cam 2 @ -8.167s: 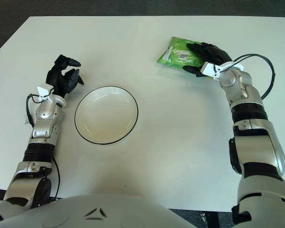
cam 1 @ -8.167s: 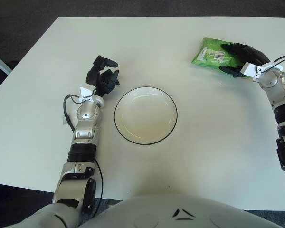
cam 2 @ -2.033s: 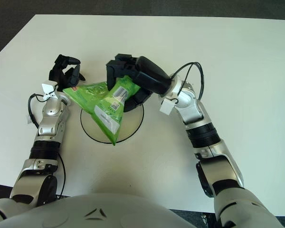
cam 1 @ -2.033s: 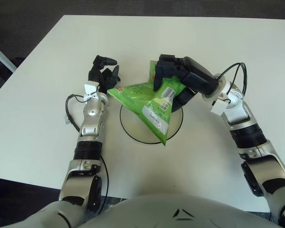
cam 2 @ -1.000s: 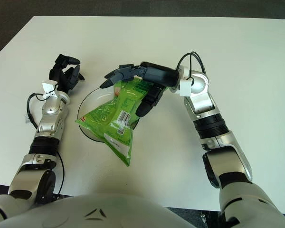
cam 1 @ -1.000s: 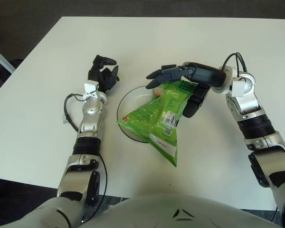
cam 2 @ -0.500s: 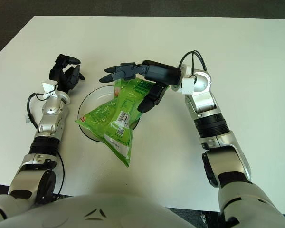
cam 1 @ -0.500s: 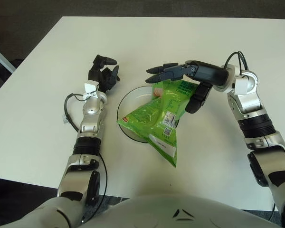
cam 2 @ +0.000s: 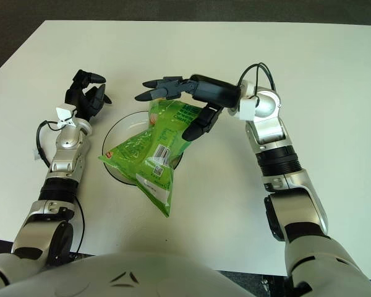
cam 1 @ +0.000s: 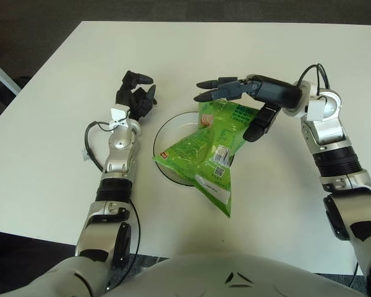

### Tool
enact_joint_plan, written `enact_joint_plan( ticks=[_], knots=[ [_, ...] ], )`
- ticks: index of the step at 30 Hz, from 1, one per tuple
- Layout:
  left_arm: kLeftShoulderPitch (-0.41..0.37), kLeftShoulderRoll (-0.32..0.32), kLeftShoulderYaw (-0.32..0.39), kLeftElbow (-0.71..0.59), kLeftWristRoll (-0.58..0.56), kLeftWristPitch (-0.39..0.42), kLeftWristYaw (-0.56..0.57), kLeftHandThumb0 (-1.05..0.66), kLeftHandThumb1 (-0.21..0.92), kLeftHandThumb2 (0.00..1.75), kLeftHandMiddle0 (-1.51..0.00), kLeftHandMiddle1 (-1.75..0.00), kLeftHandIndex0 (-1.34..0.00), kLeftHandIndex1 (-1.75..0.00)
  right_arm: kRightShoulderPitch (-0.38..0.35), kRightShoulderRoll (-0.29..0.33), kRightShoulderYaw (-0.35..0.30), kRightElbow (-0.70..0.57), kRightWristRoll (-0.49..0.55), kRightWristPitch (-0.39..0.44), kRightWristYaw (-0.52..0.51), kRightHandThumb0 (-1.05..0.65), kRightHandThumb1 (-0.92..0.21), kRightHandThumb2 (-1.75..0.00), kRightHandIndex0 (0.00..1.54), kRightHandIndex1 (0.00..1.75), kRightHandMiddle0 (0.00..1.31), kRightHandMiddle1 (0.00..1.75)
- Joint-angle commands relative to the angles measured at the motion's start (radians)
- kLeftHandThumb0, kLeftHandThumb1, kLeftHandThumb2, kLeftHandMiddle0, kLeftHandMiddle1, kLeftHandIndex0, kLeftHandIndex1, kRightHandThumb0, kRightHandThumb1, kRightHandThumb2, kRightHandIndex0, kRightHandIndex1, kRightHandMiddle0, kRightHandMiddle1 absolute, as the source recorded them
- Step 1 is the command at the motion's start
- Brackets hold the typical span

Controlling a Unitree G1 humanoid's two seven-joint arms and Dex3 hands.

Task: Put the snack into the plate.

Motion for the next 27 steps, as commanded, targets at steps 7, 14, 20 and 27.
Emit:
enact_joint_plan(
  ticks=[7, 14, 20, 27],
  knots=[
    [0.106, -0.047, -0.006, 0.040, -0.002, -0.003, 0.007, -0.36, 0.92, 0.32, -0.74, -1.74, -0.41, -1.54, -0.021, -0.088, -0.141, -0.086, -0.072, 0.087, -0.139, -0.31, -0.92, -0.19, 0.20, 0.01, 0.37, 0.00],
    [0.108, -0.047, -0.006, 0.036, -0.002, -0.004, 0.007, -0.36, 0.92, 0.33, -0.74, -1.75, -0.41, -1.54, -0.037, -0.115, -0.203, -0.045, -0.052, 0.075, -0.178, -0.31, -0.92, -0.15, 0.25, 0.02, 0.40, 0.01],
    [0.110, -0.045, -0.004, 0.030, -0.003, -0.001, 0.006, -0.36, 0.92, 0.33, -0.74, -1.75, -0.41, -1.54, -0.048, -0.116, -0.246, -0.022, 0.017, 0.163, -0.183, -0.31, -0.90, -0.06, 0.33, 0.02, 0.49, 0.04],
    [0.112, -0.043, -0.004, 0.025, -0.004, 0.001, 0.005, -0.36, 0.92, 0.33, -0.74, -1.75, -0.41, -1.54, -0.034, -0.098, -0.277, -0.047, 0.024, 0.293, -0.254, -0.35, -0.84, -0.01, 0.39, 0.02, 0.57, 0.07]
  ],
)
